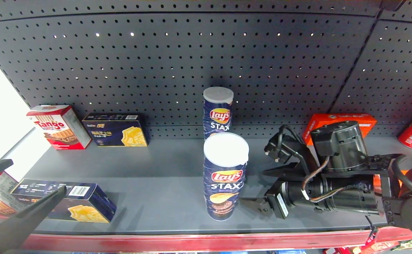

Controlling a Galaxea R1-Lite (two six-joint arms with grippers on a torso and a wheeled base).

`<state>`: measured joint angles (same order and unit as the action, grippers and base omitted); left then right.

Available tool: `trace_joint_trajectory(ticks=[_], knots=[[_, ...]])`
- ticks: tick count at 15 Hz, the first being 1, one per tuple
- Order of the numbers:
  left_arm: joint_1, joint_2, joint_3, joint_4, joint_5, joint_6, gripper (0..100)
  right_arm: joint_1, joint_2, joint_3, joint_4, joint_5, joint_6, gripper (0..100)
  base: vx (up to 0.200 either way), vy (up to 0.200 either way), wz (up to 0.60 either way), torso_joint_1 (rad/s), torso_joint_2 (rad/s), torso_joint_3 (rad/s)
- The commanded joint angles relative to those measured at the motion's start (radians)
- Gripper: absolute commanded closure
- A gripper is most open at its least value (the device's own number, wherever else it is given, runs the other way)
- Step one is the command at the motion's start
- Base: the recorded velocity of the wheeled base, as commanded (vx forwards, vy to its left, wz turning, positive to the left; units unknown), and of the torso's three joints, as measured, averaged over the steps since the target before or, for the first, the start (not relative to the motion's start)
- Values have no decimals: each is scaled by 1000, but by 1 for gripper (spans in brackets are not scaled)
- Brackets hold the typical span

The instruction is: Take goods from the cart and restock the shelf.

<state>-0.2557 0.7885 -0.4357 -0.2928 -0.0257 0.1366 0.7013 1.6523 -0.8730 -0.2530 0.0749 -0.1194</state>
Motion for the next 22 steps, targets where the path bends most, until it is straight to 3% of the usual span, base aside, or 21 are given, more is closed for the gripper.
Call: trace_joint_trajectory(ticks=[1,11,15,20,21,22], knots=[[0,1,0,0,0,0,0,4,1,-3,0,0,0,0,0,0,0,0,0,0],[1,1,3,0,0,0,0,1,-2,3,0,0,0,0,0,0,0,0,0,0],[4,0,2,0,0,0,0,-77,-94,12,-19,-1,9,0,0,0,0,0,0,0],[9,-25,-6,-2,6,5,0,-485,-497,91,-66,0,64,0,0,0,0,0,0,0],[15,-66,0,3,13,14,0,-629,-715,204,-52,2,66,0,0,0,0,0,0,0],[18,-77,2,4,17,15,0,-648,-756,235,-48,2,66,0,0,0,0,0,0,0]])
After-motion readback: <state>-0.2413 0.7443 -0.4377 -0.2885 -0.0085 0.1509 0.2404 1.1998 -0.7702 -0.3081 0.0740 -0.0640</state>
